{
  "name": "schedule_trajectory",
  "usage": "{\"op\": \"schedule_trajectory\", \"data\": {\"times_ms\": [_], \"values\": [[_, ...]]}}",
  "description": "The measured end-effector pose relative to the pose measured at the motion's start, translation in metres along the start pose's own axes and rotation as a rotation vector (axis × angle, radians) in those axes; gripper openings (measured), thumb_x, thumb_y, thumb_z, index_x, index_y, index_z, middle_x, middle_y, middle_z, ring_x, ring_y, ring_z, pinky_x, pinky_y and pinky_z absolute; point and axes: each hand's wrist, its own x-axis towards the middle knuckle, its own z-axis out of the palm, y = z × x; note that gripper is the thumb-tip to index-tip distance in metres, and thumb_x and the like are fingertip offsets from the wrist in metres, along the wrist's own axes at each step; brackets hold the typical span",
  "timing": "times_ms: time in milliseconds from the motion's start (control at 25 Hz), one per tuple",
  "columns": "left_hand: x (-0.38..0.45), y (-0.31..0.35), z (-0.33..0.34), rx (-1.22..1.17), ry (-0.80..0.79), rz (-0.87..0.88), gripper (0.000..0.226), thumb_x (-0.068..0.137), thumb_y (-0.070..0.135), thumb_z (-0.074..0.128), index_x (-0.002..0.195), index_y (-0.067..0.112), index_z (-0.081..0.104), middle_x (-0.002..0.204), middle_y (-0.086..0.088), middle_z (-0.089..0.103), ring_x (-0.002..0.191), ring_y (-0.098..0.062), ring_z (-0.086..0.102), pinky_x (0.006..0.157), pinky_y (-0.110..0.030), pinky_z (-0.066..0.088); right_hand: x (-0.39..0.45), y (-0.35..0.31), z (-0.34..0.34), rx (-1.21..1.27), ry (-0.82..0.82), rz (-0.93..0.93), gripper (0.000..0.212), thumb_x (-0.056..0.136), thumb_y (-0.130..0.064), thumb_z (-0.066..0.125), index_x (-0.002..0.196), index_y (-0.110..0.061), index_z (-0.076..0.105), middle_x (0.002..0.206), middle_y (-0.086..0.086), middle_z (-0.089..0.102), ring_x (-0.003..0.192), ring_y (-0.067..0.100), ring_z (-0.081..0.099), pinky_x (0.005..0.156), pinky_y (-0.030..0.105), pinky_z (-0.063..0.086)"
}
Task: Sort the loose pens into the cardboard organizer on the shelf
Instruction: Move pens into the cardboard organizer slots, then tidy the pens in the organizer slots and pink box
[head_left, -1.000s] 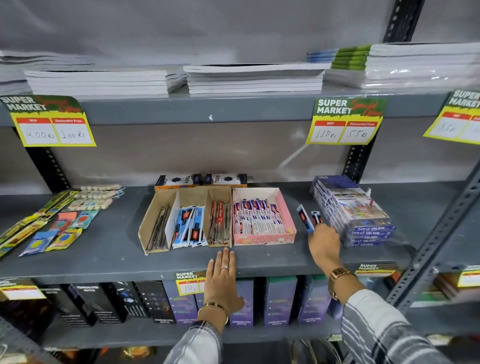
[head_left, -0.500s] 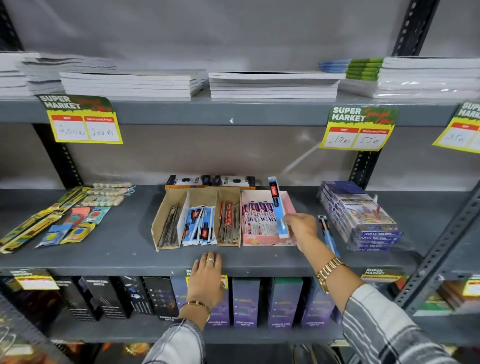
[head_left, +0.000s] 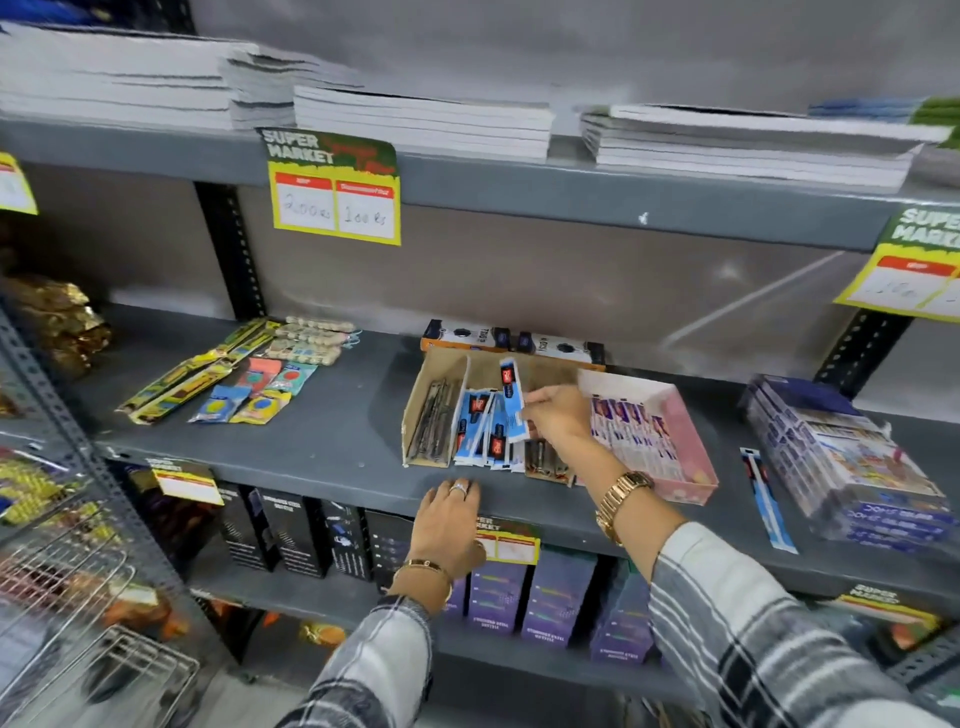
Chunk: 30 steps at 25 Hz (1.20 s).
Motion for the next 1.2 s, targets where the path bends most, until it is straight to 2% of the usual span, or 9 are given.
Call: {"op": "schedule_trajectory", "data": {"times_ms": [80,160,280,520,760,960,1080,1200], "values": [[0.003,-0.003,-0.002,-0.041,-0.012,-0.002,0.071,0.082,0.019,0.063,0.143,0.008,0.029,0.146,-0.009,0.038,0.134,-0.026,0.033,0.115,-0.035,0.025,0.007,-0.008,0.021,-0.134,-0.005,-0.063,0.017,0.086,0.004,0.061,0.099,0.001,0.071,0.111,0.016,0.070,0.101,0.029,0.068,0.090,0.040,0.057],[0.006,-0.005,-0.004,-0.067,-0.024,0.004,0.071,0.082,0.018,0.063,0.144,0.008,0.030,0.148,-0.010,0.037,0.135,-0.025,0.033,0.115,-0.034,0.025,0.014,-0.013,0.039,-0.248,0.019,-0.096,0.016,0.087,0.004,0.057,0.097,0.004,0.070,0.108,0.019,0.070,0.100,0.031,0.068,0.087,0.041,0.058],[0.007,-0.006,-0.005,-0.081,-0.027,0.005,0.068,0.081,0.015,0.062,0.143,0.008,0.033,0.149,-0.010,0.038,0.132,-0.025,0.037,0.112,-0.030,0.029,0.018,-0.011,0.061,-0.347,0.024,-0.086,0.018,0.090,0.004,0.050,0.100,0.008,0.065,0.110,0.024,0.067,0.101,0.037,0.067,0.084,0.042,0.059],[0.007,-0.008,-0.004,-0.102,-0.004,0.006,0.068,0.080,0.011,0.059,0.142,0.005,0.034,0.142,-0.011,0.046,0.127,-0.026,0.043,0.111,-0.030,0.032,0.018,-0.002,0.076,-0.500,0.001,-0.058,0.024,0.092,0.004,0.046,0.111,0.007,0.060,0.119,0.024,0.063,0.114,0.036,0.059,0.092,0.039,0.051],[0.005,-0.007,-0.010,-0.126,0.020,0.013,0.059,0.081,0.010,0.060,0.138,0.007,0.041,0.139,-0.009,0.048,0.121,-0.026,0.045,0.107,-0.030,0.035,0.013,0.001,0.080,-0.596,-0.011,-0.184,0.024,0.091,0.008,0.044,0.108,0.006,0.062,0.115,0.023,0.065,0.110,0.036,0.062,0.090,0.040,0.052],[0.002,-0.005,-0.012,-0.141,-0.003,0.002,0.061,0.081,0.009,0.061,0.139,0.007,0.040,0.143,-0.009,0.044,0.125,-0.026,0.042,0.108,-0.031,0.033,0.007,-0.002,0.065,-0.587,0.102,-0.360,0.025,0.091,0.008,0.048,0.104,0.000,0.068,0.103,0.018,0.071,0.098,0.030,0.069,0.081,0.040,0.060],[0.005,-0.001,-0.016,-0.160,-0.045,-0.025,0.058,0.081,0.011,0.062,0.136,0.008,0.043,0.139,-0.008,0.046,0.125,-0.026,0.042,0.106,-0.033,0.037,0.001,-0.002,0.041,-0.570,0.144,-0.365,0.026,0.093,0.008,0.046,0.104,0.000,0.068,0.103,0.017,0.071,0.096,0.030,0.069,0.079,0.039,0.061],[0.008,0.009,-0.021,-0.131,-0.093,-0.068,0.052,0.084,0.019,0.063,0.132,0.007,0.046,0.134,-0.010,0.049,0.125,-0.027,0.043,0.101,-0.036,0.042,-0.002,0.003,0.018,-0.573,0.164,-0.354,0.019,0.093,0.001,0.051,0.100,-0.002,0.068,0.102,0.017,0.072,0.093,0.029,0.070,0.077,0.039,0.061]]}}
